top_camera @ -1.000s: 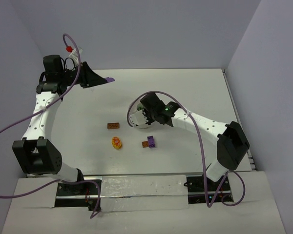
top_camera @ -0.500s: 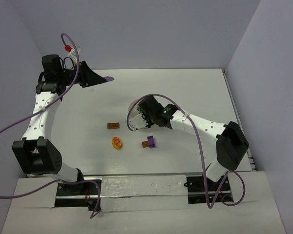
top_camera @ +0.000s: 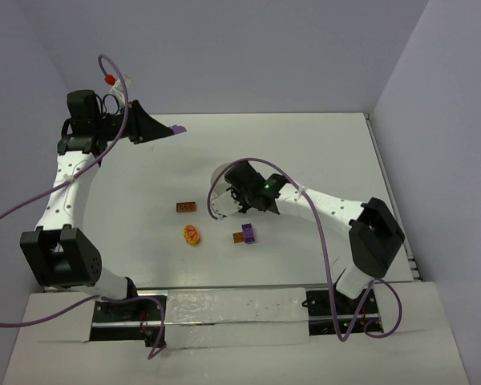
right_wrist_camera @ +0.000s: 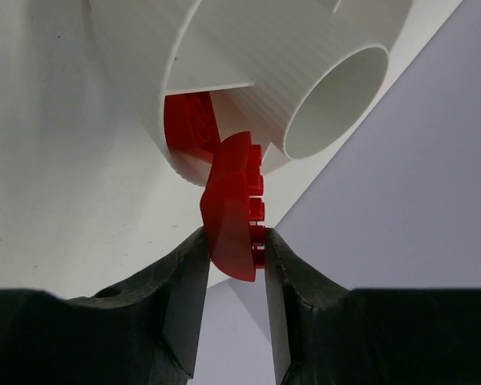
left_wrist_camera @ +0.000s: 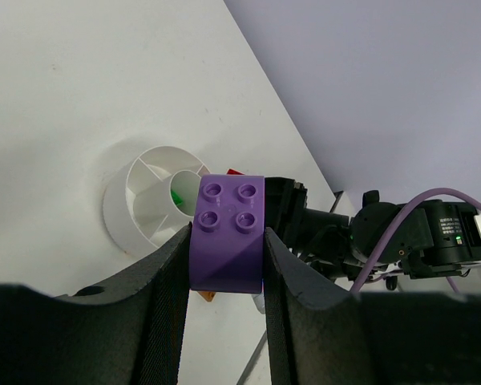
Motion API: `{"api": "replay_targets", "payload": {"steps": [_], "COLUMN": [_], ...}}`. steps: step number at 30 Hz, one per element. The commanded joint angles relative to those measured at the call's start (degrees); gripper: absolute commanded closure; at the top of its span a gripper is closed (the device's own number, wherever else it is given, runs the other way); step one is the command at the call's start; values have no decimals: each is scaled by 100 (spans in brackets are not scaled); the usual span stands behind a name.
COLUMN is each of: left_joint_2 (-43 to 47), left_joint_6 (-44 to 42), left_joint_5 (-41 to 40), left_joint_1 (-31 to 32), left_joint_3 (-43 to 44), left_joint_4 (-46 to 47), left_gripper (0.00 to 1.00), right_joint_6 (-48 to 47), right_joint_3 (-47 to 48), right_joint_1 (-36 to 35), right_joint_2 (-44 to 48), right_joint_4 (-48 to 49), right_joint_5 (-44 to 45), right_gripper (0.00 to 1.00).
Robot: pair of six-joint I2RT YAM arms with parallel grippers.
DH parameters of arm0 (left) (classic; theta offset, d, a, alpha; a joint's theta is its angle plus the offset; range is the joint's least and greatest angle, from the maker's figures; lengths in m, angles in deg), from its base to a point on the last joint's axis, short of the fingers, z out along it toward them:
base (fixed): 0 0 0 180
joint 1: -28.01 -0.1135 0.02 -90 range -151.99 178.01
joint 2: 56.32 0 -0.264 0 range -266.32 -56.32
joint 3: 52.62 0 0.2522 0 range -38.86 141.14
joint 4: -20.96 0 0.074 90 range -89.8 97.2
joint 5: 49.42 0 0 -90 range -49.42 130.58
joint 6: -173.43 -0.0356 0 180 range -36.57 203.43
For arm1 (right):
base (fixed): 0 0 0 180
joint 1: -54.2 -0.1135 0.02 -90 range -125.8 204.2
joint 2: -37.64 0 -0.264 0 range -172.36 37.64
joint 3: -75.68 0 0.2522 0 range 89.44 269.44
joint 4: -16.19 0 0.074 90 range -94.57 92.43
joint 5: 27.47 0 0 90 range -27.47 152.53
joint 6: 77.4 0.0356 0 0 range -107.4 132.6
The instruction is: Sort the legos into containers by color
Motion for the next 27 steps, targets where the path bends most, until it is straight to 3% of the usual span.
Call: {"api": "replay_targets", "payload": {"steps": [1,6,10,12,15,16,17,23,27], "left_joint_2": [59,63,81,98,142,187,247,509,618], "left_joint_6": [33,-13,-68,-186,-451,-719,-1095,-2359,-3160], "left_joint_5": [154,127,100,58,-83,-336,-501,-1511,-2249], "left_joint_1": [-37,-37,-37,-37,-39,-15,4,214,769], "left_joint_3": [-47,-65,-47,-39,-111,-199,-259,-888,-939], "left_joint_4": [242,193,119,19,-211,-397,-647,-1375,-1689], "left_gripper": [100,100,100,100,100,100,100,100,99], "right_joint_6": [-236,-197,-175,-49,260,454,660,1581,2345], "right_joint_3": [-3,139,196,321,648,857,1036,1141,1086], "right_joint_1": [-73,-104,-105,-139,-166,-166,-166,-104,221], "right_joint_2": [-11,-28,9,93,191,266,398,1102,1393], "right_joint_4": [193,175,182,124,-132,-407,-494,-835,-1169], "right_joint_5": [98,84,110,85,5,-69,-120,-247,-543], "right_gripper": [54,36,31,22,20,5,1,0,0]}}
